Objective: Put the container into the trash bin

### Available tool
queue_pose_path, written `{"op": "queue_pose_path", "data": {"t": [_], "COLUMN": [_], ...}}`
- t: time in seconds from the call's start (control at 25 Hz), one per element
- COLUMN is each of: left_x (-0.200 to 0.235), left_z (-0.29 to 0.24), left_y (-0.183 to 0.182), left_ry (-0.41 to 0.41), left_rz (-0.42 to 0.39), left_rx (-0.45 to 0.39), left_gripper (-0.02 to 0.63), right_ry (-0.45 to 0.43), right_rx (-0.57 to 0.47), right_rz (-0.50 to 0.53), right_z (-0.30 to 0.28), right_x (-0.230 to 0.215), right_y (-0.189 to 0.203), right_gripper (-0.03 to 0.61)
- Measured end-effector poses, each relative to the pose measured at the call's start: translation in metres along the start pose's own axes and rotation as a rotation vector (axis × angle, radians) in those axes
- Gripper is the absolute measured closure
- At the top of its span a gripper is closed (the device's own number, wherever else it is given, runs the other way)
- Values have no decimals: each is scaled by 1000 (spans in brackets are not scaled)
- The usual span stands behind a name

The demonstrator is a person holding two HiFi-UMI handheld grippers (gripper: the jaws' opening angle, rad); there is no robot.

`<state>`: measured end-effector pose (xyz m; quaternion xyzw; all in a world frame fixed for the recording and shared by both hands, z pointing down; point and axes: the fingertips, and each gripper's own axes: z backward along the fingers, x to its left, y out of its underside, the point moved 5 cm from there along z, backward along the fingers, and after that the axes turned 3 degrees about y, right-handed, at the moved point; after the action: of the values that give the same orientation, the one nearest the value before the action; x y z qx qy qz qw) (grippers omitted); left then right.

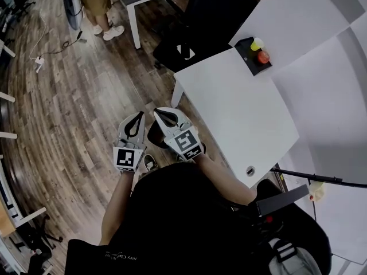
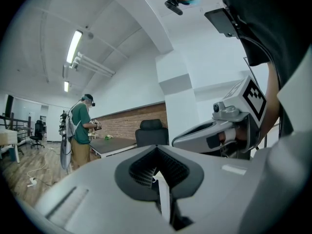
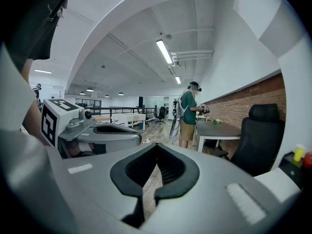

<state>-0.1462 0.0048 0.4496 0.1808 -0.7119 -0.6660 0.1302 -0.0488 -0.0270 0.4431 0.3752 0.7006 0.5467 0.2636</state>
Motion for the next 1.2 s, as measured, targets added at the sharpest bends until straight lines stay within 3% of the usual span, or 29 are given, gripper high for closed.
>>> {"op": "queue_pose_path", "data": {"t": [0.68,1.2], "left_x": [4,6], "left_z": [1,7], "left_y": [3,11], "left_ry": [8,-20], "left_rz": [11,13], "left_rx": [-1,16], "left_gripper": [616,616], "right_ry": [2,-50], "right_rx": [20,49], "right_rz": [-6,-4], "right_z": [-2,-1], "right_x": [1,10], "right_y": [4,6], "right_gripper": [563,565]}}
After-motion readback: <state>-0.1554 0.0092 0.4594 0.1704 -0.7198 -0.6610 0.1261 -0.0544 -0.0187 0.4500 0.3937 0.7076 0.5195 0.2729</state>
